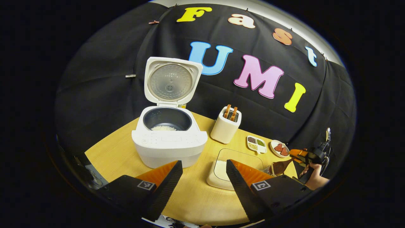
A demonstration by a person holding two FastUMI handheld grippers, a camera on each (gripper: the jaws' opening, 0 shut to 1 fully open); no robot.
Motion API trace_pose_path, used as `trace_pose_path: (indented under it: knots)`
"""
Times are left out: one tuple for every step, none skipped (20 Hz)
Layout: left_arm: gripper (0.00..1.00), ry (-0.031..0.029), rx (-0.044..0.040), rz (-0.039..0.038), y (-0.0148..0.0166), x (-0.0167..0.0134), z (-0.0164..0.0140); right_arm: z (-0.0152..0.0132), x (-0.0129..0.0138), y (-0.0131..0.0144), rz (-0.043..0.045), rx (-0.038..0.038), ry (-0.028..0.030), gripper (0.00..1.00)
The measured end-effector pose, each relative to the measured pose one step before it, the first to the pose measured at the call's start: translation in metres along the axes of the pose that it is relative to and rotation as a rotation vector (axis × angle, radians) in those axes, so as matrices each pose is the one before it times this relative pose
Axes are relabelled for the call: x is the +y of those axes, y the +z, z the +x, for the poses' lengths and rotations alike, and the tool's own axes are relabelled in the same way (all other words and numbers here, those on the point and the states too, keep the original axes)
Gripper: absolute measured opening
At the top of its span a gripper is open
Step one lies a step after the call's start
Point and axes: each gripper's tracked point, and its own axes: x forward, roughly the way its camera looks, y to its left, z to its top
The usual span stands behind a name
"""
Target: Close the left gripper, press the button to open the rice cooker; take a wooden spoon from the chopstick holder with the right hand, scoop a spoonful of rice and pour it into the rice cooker, then put the wooden spoon back into the chopstick holder.
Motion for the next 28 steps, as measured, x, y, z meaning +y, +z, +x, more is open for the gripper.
trace_pose_path:
  knots:
    - [0.96,0.00884,-0.00013,-0.00876,-0.00186,0.00029,-0.00058,0.00378,-0.00191,-0.00517,-0.00270,0.00647,-0.00857,0.14]
    - [0.96,0.00448,-0.00028,-0.01073,-0.00051,0.00046,-0.00146,0.00234,-0.00033,-0.00387,0.00974,0.01040,-0.00084,0.19]
    - [0.96,0.00463,-0.00194,-0.01039,0.00050,0.00082,-0.00239,0.00084,-0.00021,-0.00355,0.01285,0.00810,-0.00360,0.15]
    - [0.96,0.00805,-0.00311,-0.00928,0.00126,0.00258,-0.00190,0.00109,-0.00132,-0.00189,0.01167,0.00517,-0.00527,0.20]
    - [0.96,0.00843,-0.00338,-0.00767,0.00055,0.00299,-0.00118,0.00271,-0.00415,0.00140,0.00618,-0.01155,-0.01219,0.17]
    - [0.96,0.01020,-0.00728,-0.00454,0.00264,0.00316,-0.00162,-0.00001,-0.00220,0.00014,0.00506,-0.00246,-0.00916,0.21]
    - [0.96,0.00838,-0.01328,-0.00372,0.00380,0.00396,-0.00158,-0.00163,0.00060,-0.00280,0.00826,0.00568,0.00008,0.22]
    - [0.96,0.00247,-0.02037,-0.00125,0.00807,0.00330,-0.00219,-0.00140,0.00057,-0.00202,0.00221,0.00810,-0.00418,0.23]
    - [0.96,0.00671,-0.02389,0.00552,0.00935,0.00362,-0.00137,-0.00536,0.00159,0.00115,0.00562,-0.00769,0.00368,0.17]
    - [0.96,0.00992,-0.02019,0.01564,0.01042,0.00502,0.00002,-0.00226,0.00158,0.00418,-0.00076,-0.01961,0.00605,0.24]
    - [0.96,0.01073,-0.01829,0.02097,0.01051,0.00621,0.00076,-0.00750,-0.00020,0.00448,-0.01045,-0.01936,-0.00070,0.49]
    - [0.96,0.00712,-0.02586,0.02595,0.01361,0.00570,0.00138,-0.00483,-0.00186,0.00255,-0.01869,-0.01876,-0.01075,0.73]
    - [0.96,-0.00171,-0.02896,0.02669,0.01414,0.00345,0.00187,-0.01181,-0.00234,0.00553,-0.01754,-0.02290,-0.01140,0.98]
    - [0.96,-0.00942,-0.02657,0.02532,0.01425,0.00204,0.00273,-0.00903,-0.00184,0.00307,-0.01442,-0.02274,-0.01390,0.99]
    - [0.95,-0.00882,-0.02086,0.01999,0.01421,0.00247,0.00420,-0.00964,-0.00227,0.00556,-0.01311,-0.02373,-0.01109,0.98]
    - [0.96,-0.00507,-0.01977,0.01033,0.01420,0.00337,0.00412,-0.01050,-0.00316,0.00609,-0.01476,-0.02295,-0.01162,0.98]
    - [0.96,-0.00887,-0.02529,0.00188,0.01499,0.00131,0.00499,-0.01107,-0.00327,0.00512,-0.01474,-0.01927,-0.01158,0.98]
    - [0.95,-0.00904,-0.02653,-0.00203,0.01536,0.00074,0.00506,-0.01070,-0.00093,0.00629,-0.01803,-0.01959,-0.00391,0.98]
    - [0.95,-0.00780,-0.02189,-0.00279,0.01463,0.00044,0.00681,-0.01308,-0.00073,0.00806,-0.02323,-0.02661,0.00046,0.98]
    - [0.96,-0.00501,-0.01751,-0.00289,0.01472,0.00162,0.00731,-0.01159,-0.00063,0.00838,-0.03118,-0.02475,0.00021,0.98]
    - [0.96,-0.01578,-0.01162,-0.00394,0.01345,-0.00110,0.00750,-0.01141,-0.00179,0.00803,-0.03471,-0.02438,-0.00101,0.98]
    - [0.95,-0.02538,-0.01904,-0.01629,0.01557,-0.00306,0.00767,-0.01032,-0.00039,0.00813,-0.03476,-0.02186,0.00126,0.98]
    - [0.95,-0.00911,-0.02056,-0.01741,0.01612,0.00012,0.00866,-0.01042,0.00097,0.00772,-0.03688,-0.02214,0.00456,0.98]
    - [0.94,0.00146,-0.01776,-0.00372,0.01486,0.00410,0.00966,-0.00945,0.00127,0.00780,-0.03872,-0.01856,0.00544,0.98]
    - [0.94,0.00994,-0.01911,0.00845,0.01329,0.00519,0.01064,-0.00975,0.00123,0.00626,-0.03625,-0.01902,0.00344,0.98]
    - [0.94,0.01347,-0.01494,0.01935,0.01358,0.00654,0.01156,-0.00828,0.00131,0.00652,-0.02966,-0.01831,0.00066,0.98]
    - [0.94,-0.00028,-0.00235,0.01934,0.00745,0.00355,0.01254,-0.00823,0.00235,0.00401,-0.01942,-0.01179,-0.00179,0.98]
    - [0.94,-0.00011,-0.00458,0.00858,0.00842,0.00395,0.01078,-0.00945,0.00540,0.00231,-0.00658,-0.00697,0.00259,0.98]
